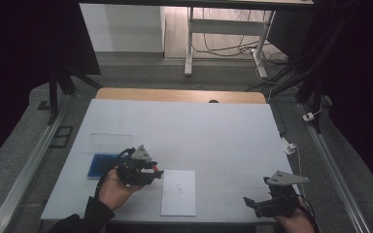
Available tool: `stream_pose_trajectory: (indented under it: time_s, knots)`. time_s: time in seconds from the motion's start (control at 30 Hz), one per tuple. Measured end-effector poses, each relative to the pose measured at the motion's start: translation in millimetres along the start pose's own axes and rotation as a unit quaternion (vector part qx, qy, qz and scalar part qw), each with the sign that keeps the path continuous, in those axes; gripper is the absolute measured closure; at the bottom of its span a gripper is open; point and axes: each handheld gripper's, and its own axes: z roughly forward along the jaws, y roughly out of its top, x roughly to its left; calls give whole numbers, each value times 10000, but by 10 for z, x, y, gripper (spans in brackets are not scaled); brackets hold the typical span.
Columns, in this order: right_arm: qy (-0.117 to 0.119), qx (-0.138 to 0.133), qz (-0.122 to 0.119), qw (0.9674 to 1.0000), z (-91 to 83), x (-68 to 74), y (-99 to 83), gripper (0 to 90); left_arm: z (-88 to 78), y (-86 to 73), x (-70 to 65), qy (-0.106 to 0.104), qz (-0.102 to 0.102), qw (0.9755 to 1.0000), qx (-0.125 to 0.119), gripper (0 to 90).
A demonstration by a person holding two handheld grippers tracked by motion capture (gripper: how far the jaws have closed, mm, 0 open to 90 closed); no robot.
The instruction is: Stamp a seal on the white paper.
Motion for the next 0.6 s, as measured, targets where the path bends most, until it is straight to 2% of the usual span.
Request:
stream_pose_trajectory:
  time_s: [0.2,0.6]
  knots:
    - [15,-12,8,10000,0,-2,-1,0,-91,-58,63,80,-100,9999,-62,579]
    - [28,-51,43,10000,-7,-6,-3,0,-257,-195,210,233,-439,9986,-185,580]
